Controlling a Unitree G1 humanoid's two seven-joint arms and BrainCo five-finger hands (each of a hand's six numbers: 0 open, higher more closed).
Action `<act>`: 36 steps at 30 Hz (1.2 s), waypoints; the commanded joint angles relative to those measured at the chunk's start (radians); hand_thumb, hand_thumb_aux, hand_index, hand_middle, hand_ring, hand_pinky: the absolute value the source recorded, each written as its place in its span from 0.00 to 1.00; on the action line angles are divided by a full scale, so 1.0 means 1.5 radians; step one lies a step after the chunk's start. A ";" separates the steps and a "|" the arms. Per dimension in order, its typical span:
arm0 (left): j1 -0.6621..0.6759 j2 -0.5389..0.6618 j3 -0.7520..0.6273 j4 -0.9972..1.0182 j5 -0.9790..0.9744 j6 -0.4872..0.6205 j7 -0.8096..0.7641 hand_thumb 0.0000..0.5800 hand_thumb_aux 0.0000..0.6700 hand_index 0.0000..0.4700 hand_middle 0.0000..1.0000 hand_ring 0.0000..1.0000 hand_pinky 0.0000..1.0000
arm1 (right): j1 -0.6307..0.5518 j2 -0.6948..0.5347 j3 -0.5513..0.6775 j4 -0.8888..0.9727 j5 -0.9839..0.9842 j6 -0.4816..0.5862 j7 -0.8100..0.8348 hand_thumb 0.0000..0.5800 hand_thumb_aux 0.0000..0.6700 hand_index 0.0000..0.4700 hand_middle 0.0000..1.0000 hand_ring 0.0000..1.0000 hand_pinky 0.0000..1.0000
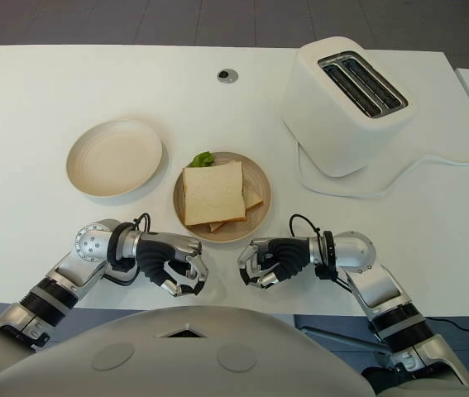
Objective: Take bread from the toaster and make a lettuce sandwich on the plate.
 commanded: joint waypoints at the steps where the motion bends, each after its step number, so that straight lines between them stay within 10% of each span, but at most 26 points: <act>1: -0.010 -0.016 0.000 0.034 0.064 0.002 0.024 1.00 1.00 1.00 1.00 1.00 1.00 | -0.022 0.012 0.014 0.048 -0.066 0.007 -0.031 1.00 1.00 1.00 1.00 1.00 1.00; 12: -0.181 -0.135 0.181 0.246 0.373 -0.091 0.539 0.99 0.91 0.91 1.00 1.00 1.00 | -0.211 0.159 -0.068 0.256 -0.277 -0.035 -0.453 1.00 1.00 1.00 1.00 1.00 1.00; 14: -0.190 -0.147 0.202 0.246 0.368 -0.115 0.591 0.79 0.55 0.55 0.96 0.96 0.96 | -0.223 0.173 -0.093 0.259 -0.275 -0.051 -0.503 1.00 1.00 1.00 1.00 1.00 1.00; 15: -0.194 -0.154 0.215 0.243 0.363 -0.123 0.616 0.53 0.31 0.31 0.84 0.84 0.84 | -0.229 0.177 -0.105 0.261 -0.273 -0.060 -0.526 1.00 1.00 1.00 1.00 1.00 1.00; 16: -0.200 -0.161 0.231 0.237 0.347 -0.124 0.635 0.00 0.00 0.00 0.58 0.58 0.58 | -0.234 0.183 -0.123 0.258 -0.260 -0.070 -0.544 1.00 1.00 1.00 1.00 1.00 1.00; 18: -0.199 -0.172 0.246 0.203 0.271 -0.129 0.637 0.00 0.00 0.00 0.07 0.07 0.07 | -0.238 0.195 -0.159 0.238 -0.214 -0.091 -0.564 1.00 1.00 1.00 1.00 1.00 1.00; 19: -0.189 -0.171 0.242 0.168 0.205 -0.128 0.619 0.00 0.00 0.00 0.00 0.00 0.00 | -0.238 0.202 -0.180 0.216 -0.179 -0.099 -0.568 1.00 1.00 1.00 1.00 1.00 1.00; 20: -0.180 -0.169 0.238 0.133 0.139 -0.123 0.599 0.00 0.00 0.00 0.00 0.00 0.00 | -0.238 0.209 -0.203 0.195 -0.148 -0.099 -0.576 0.82 0.58 0.58 1.00 1.00 1.00; 21: -0.173 -0.167 0.238 0.103 0.083 -0.111 0.584 0.00 0.00 0.00 0.00 0.00 0.00 | -0.241 0.217 -0.225 0.179 -0.115 -0.091 -0.583 0.00 0.00 0.00 0.22 0.22 0.22; 22: -0.170 -0.168 0.246 0.083 0.049 -0.097 0.578 0.00 0.00 0.00 0.00 0.00 0.00 | -0.244 0.224 -0.243 0.167 -0.090 -0.088 -0.588 0.00 0.00 0.00 0.00 0.00 0.00; 36: -0.167 -0.198 0.278 0.091 0.090 -0.066 0.555 0.00 0.00 0.00 0.00 0.00 0.00 | -0.227 0.244 -0.271 0.088 -0.001 -0.086 -0.534 0.00 0.00 0.00 0.00 0.00 0.00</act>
